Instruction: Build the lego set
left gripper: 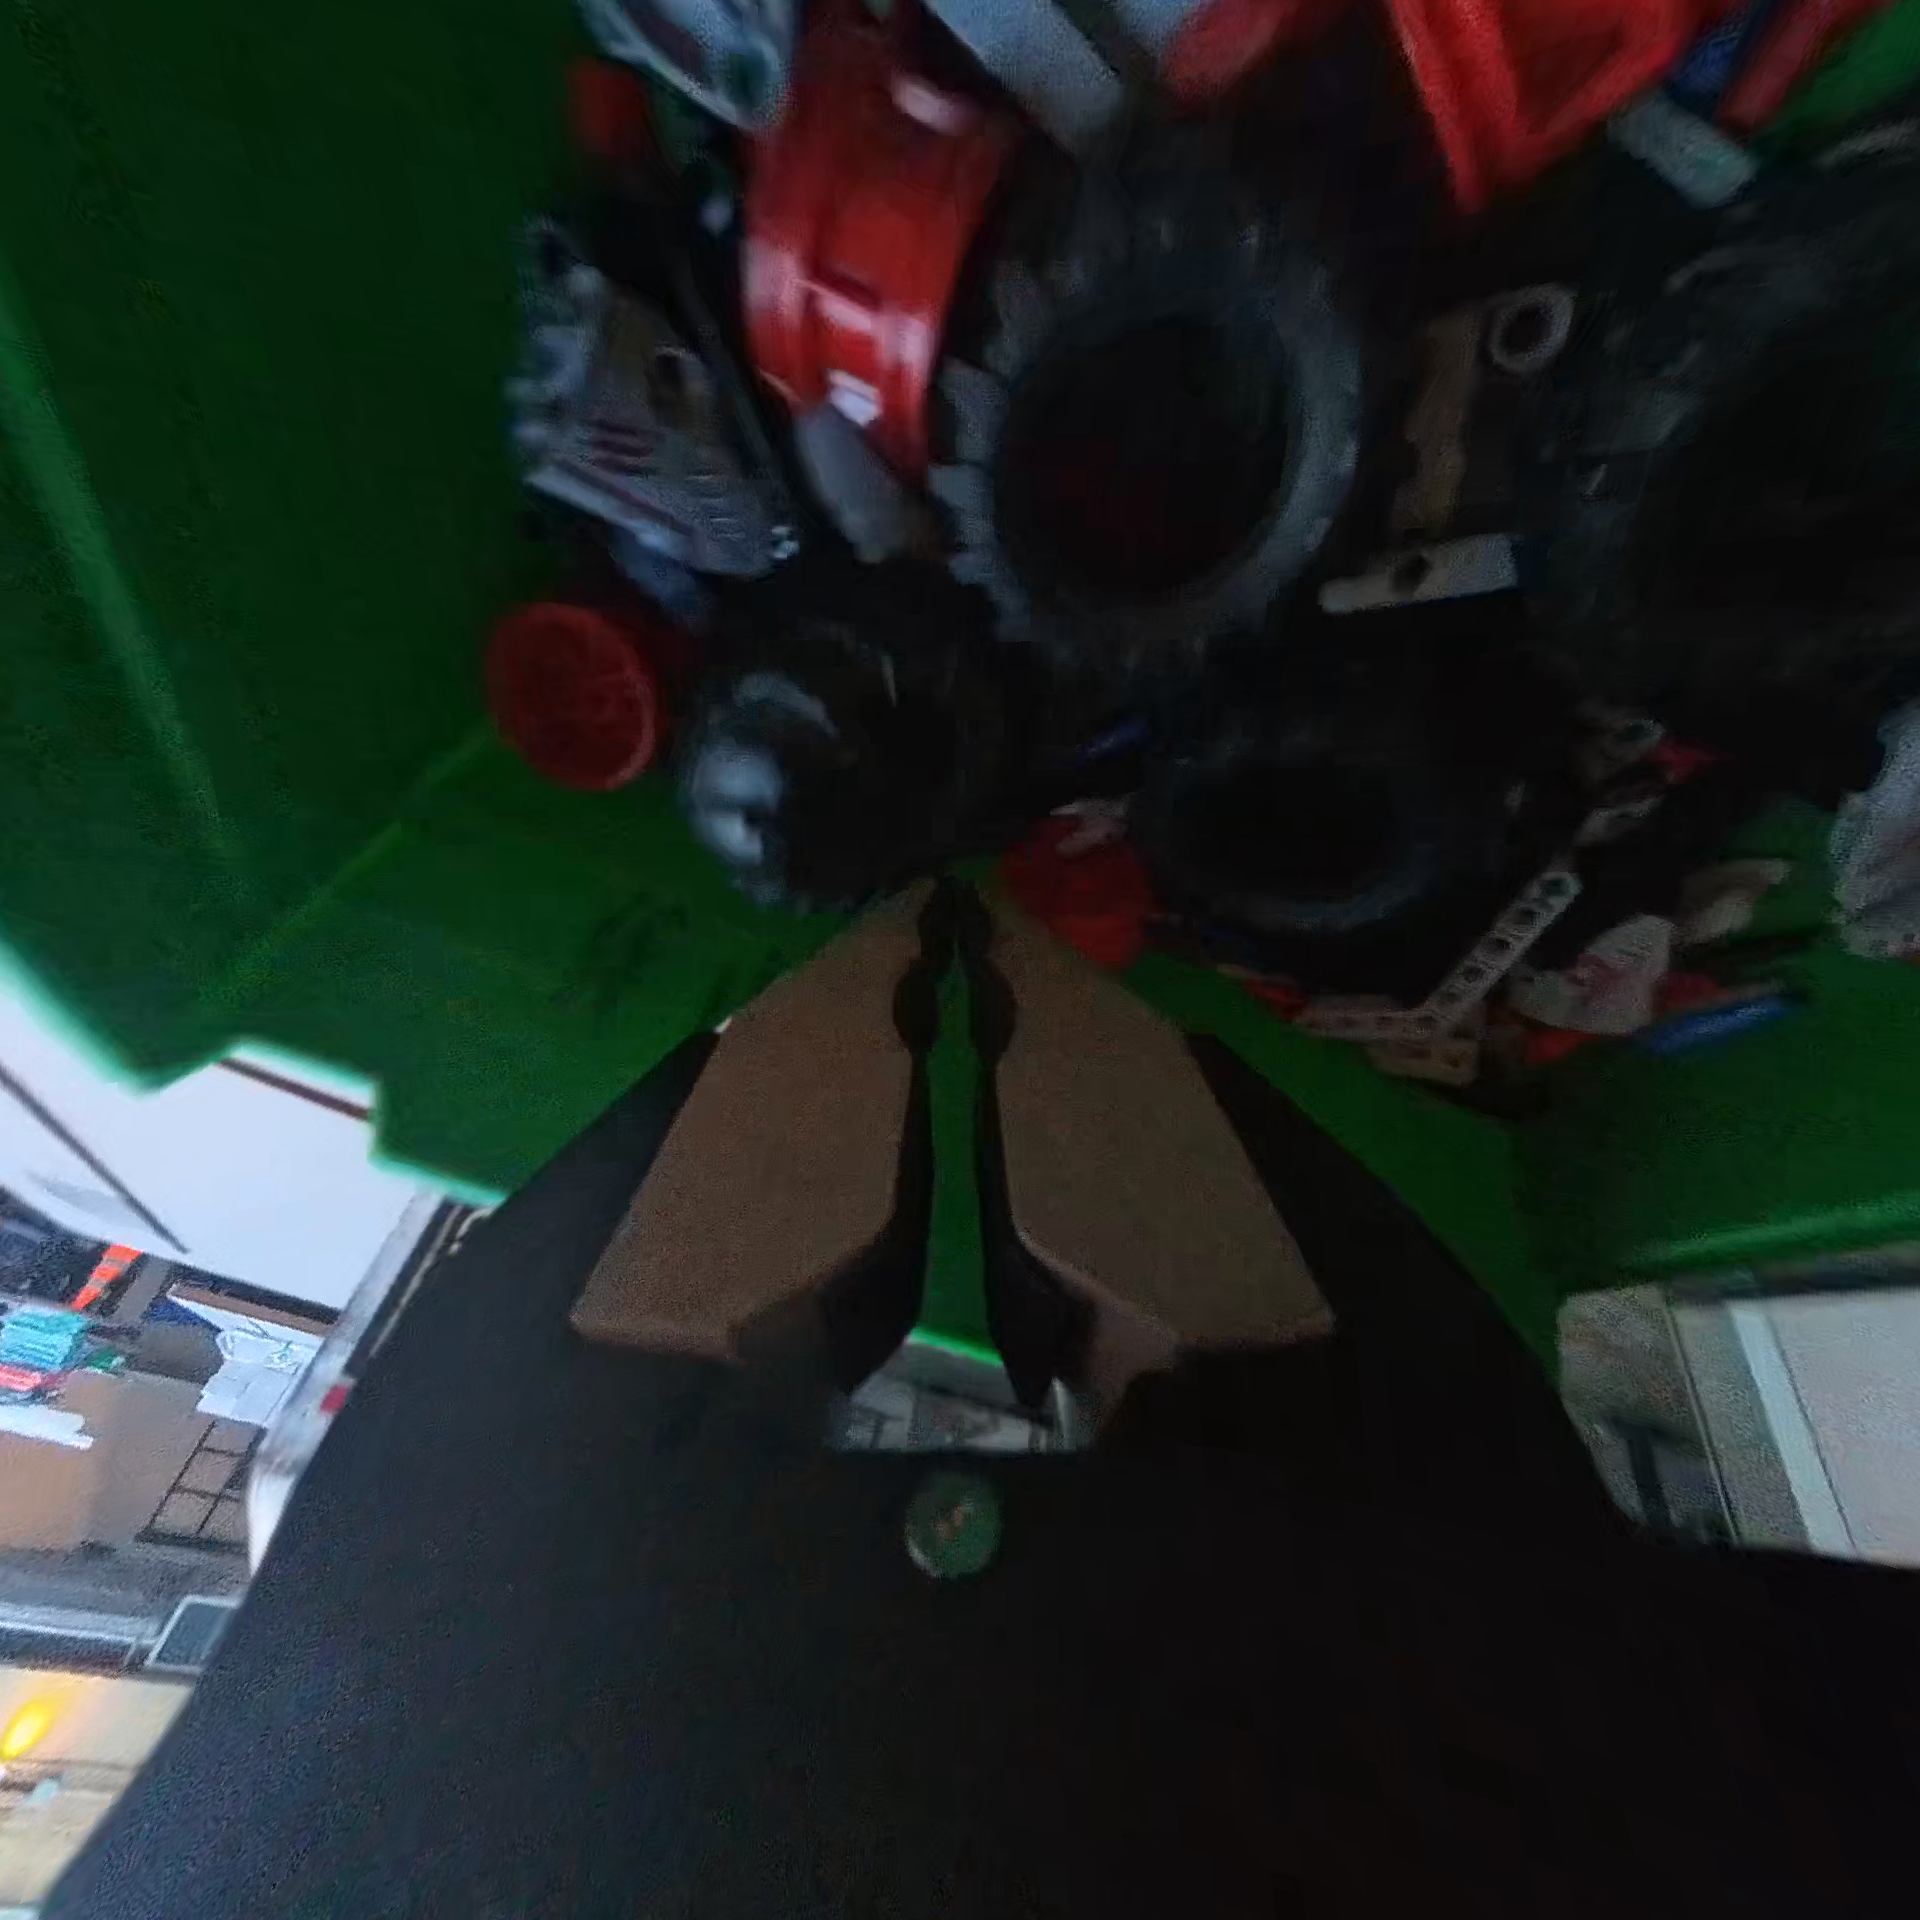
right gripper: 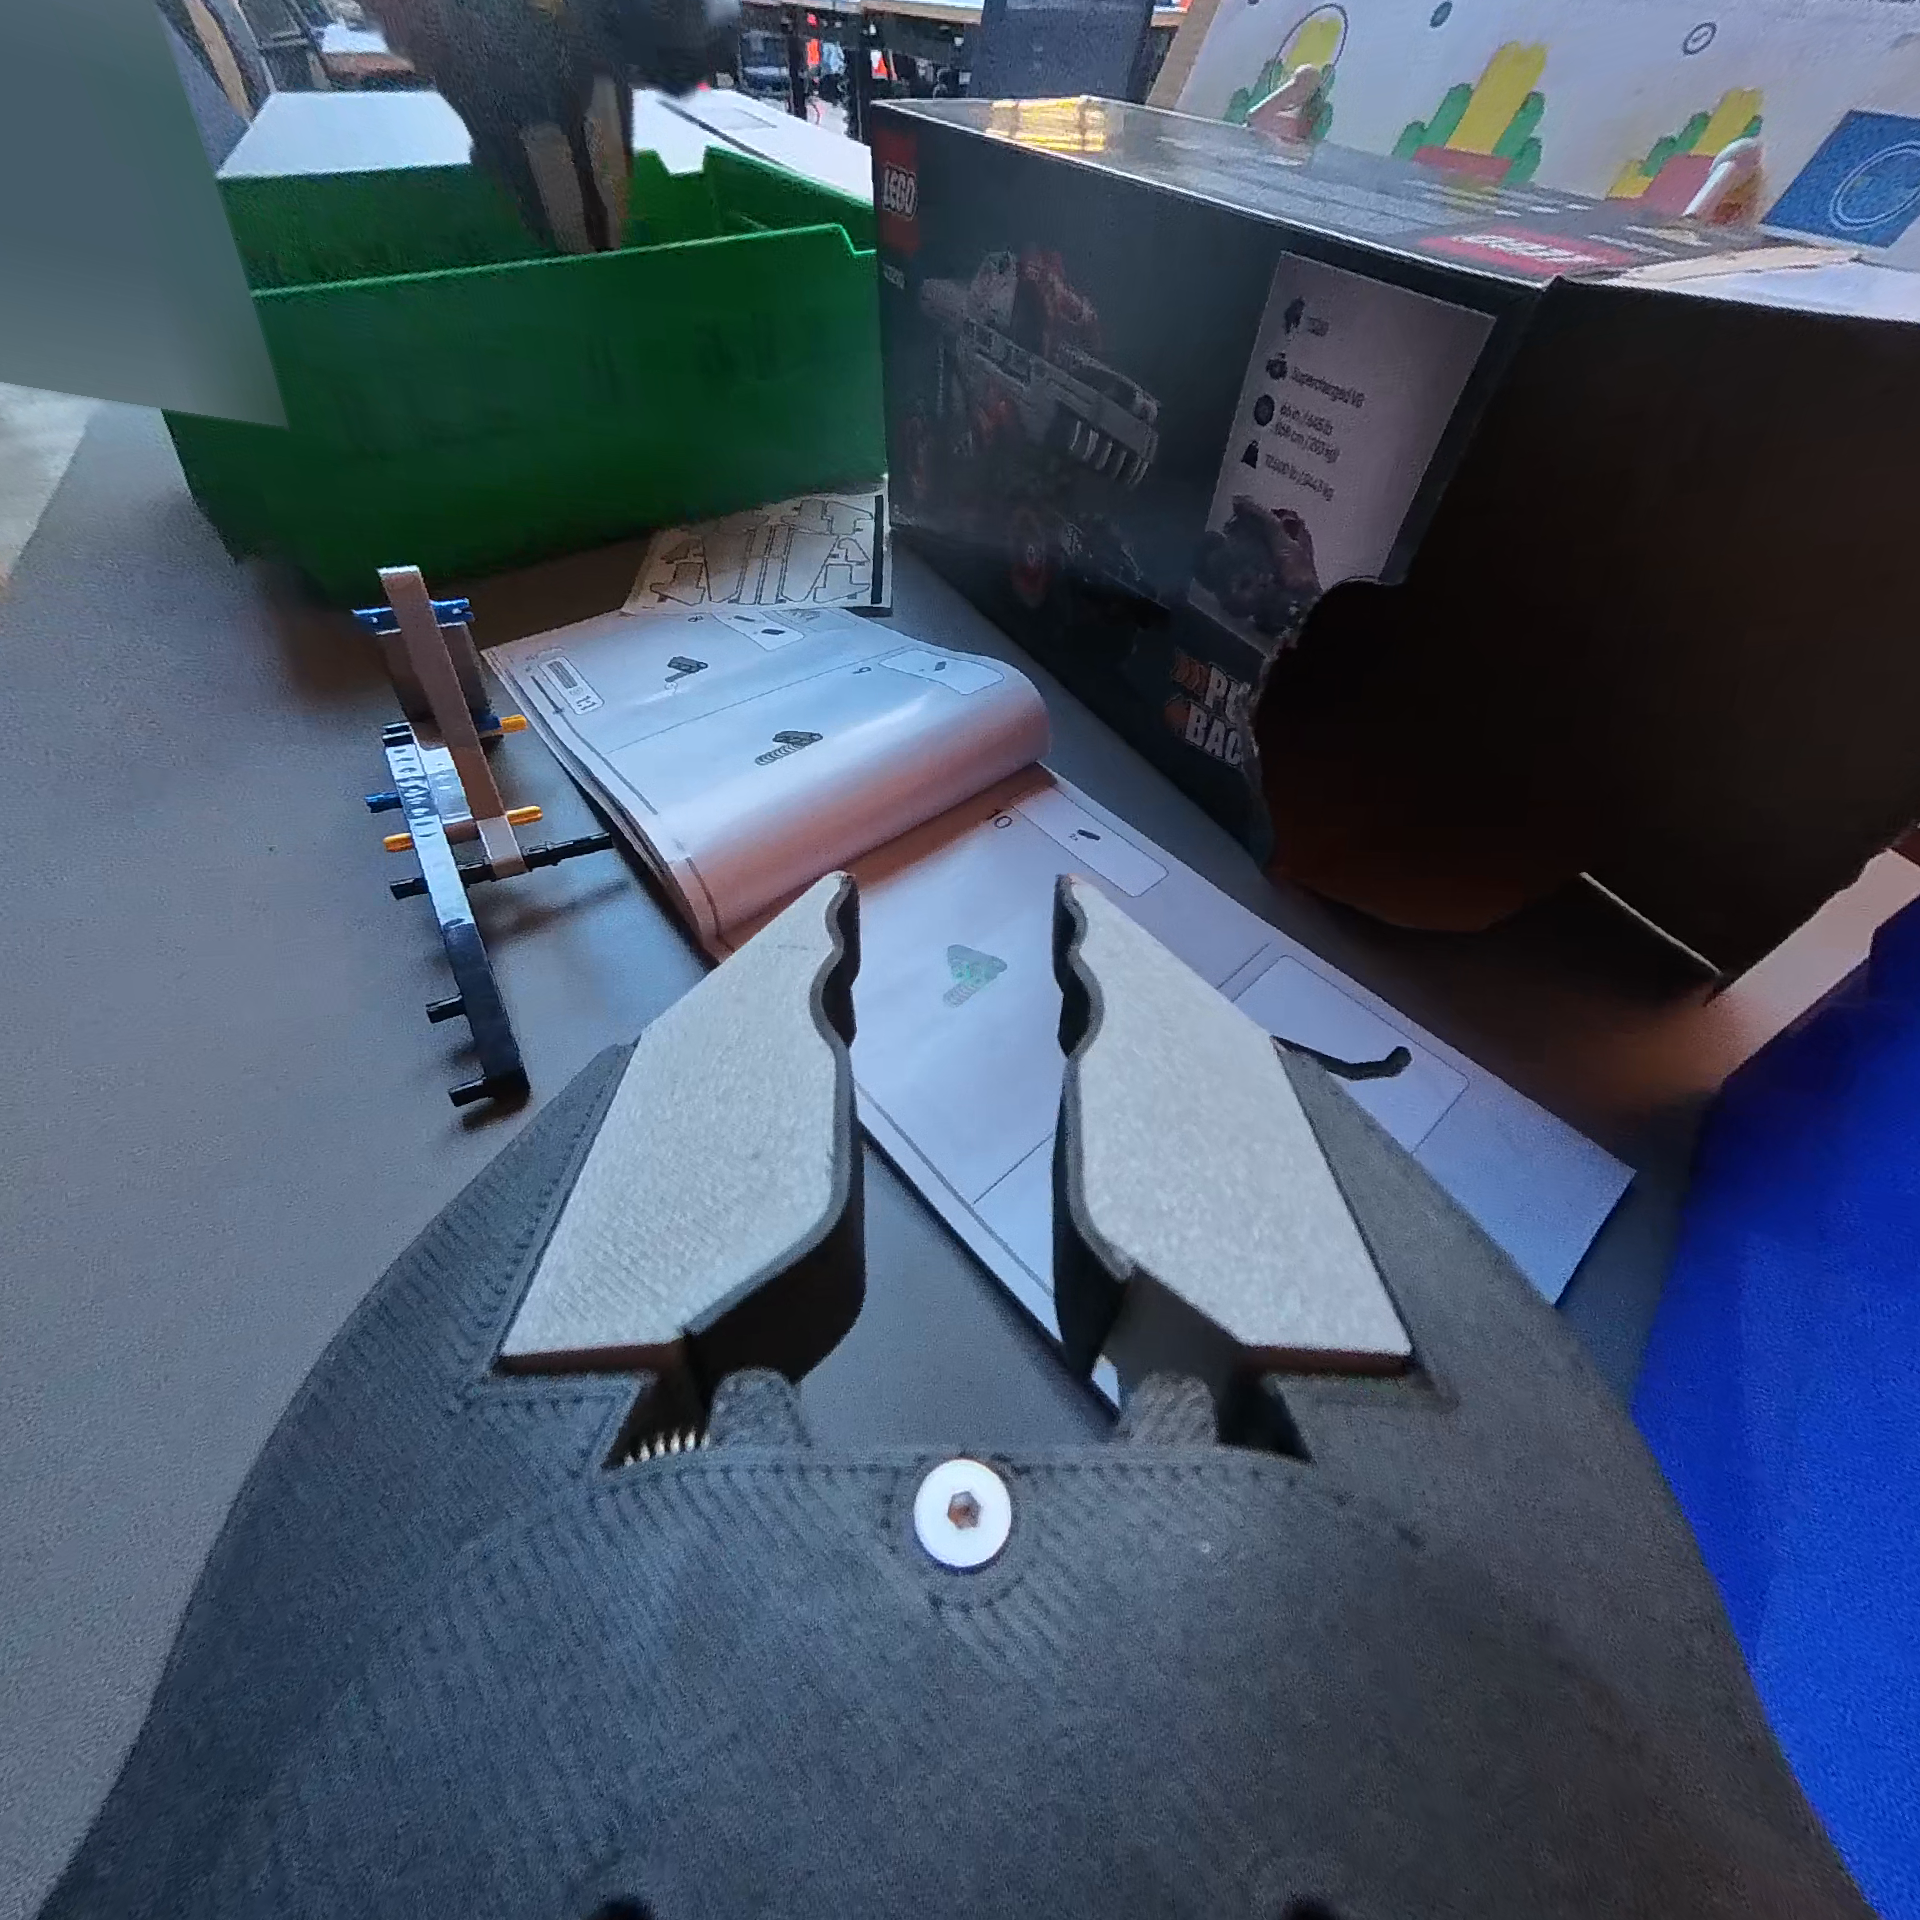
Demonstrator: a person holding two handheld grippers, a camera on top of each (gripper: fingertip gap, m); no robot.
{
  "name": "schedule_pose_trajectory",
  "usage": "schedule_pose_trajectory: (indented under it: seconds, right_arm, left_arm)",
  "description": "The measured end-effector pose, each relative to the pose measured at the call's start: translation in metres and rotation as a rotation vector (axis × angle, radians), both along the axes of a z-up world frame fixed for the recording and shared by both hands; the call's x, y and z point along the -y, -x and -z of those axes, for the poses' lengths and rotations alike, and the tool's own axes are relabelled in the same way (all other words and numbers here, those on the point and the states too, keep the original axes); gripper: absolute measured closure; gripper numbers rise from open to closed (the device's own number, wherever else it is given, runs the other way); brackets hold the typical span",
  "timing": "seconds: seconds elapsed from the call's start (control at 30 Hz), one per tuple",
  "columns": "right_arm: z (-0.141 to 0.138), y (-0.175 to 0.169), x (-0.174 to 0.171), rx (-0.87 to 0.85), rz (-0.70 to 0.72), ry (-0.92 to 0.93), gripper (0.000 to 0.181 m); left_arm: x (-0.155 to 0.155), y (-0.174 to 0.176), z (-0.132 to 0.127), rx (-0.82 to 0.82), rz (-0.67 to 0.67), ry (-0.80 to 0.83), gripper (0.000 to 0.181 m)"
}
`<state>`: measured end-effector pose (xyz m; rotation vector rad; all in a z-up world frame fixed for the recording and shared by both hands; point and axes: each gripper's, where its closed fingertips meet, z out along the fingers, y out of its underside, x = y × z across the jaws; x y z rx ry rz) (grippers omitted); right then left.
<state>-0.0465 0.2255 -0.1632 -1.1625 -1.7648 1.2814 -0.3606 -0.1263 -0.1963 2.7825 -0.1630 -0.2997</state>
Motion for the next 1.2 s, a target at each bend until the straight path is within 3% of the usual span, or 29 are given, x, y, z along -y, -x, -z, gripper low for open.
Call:
schedule_pose_trajectory:
  seconds: [0.03, 0.13, 0.2, 0.23, 0.33, 0.43, 0.5, 0.63, 0.8, 0.97, 1.13, 1.2]
  right_arm:
    - [0.000, 0.000, 0.000, 0.000, -0.004, 0.002, 0.146]
    - [-0.001, -0.001, 0.001, -0.003, -0.010, 0.005, 0.146]
    - [-0.001, -0.001, 0.001, -0.003, -0.007, 0.006, 0.147]
    - [-0.001, -0.001, 0.000, -0.002, -0.005, 0.008, 0.147]
    - [-0.001, 0.000, -0.003, 0.002, 0.012, 0.022, 0.146]
    - [-0.003, 0.002, -0.008, -0.001, 0.038, 0.042, 0.144]
    - [-0.004, 0.002, -0.012, -0.008, 0.064, 0.050, 0.143]
    - [-0.004, 0.005, -0.021, -0.007, 0.118, 0.053, 0.140]
    - [-0.001, 0.009, -0.031, 0.009, 0.169, 0.055, 0.138]
    - [0.002, 0.012, -0.032, 0.028, 0.180, 0.034, 0.139]
    - [0.006, 0.013, -0.031, 0.054, 0.171, 0.035, 0.140]
    - [0.007, 0.013, -0.032, 0.060, 0.172, 0.037, 0.139]
  left_arm:
    - [0.003, -0.016, 0.011, 0.099, -0.008, 0.048, 0.181]
    - [-0.013, -0.025, 0.023, 0.172, 0.098, 0.002, 0.181]
    - [-0.051, -0.066, 0.006, 0.453, 0.059, -0.239, 0.181]
    - [-0.069, -0.071, -0.010, 0.510, 0.041, -0.343, 0.181]
    - [-0.099, -0.025, -0.051, 0.298, 0.082, -0.567, 0.181]
    - [-0.102, -0.018, -0.083, 0.310, 0.087, -0.678, 0.181]
    - [-0.102, -0.013, -0.092, 0.282, 0.104, -0.729, 0.181]
    - [-0.086, 0.004, -0.077, 0.187, 0.142, -0.680, 0.181]
    - [-0.072, 0.019, -0.044, 0.092, 0.177, -0.457, 0.181]
    - [-0.053, 0.055, -0.012, -0.058, 0.176, -0.211, 0.181]
    - [-0.045, 0.046, 0.003, 0.027, 0.151, -0.136, 0.181]
    - [-0.050, 0.032, 0.001, 0.102, 0.147, -0.178, 0.181]
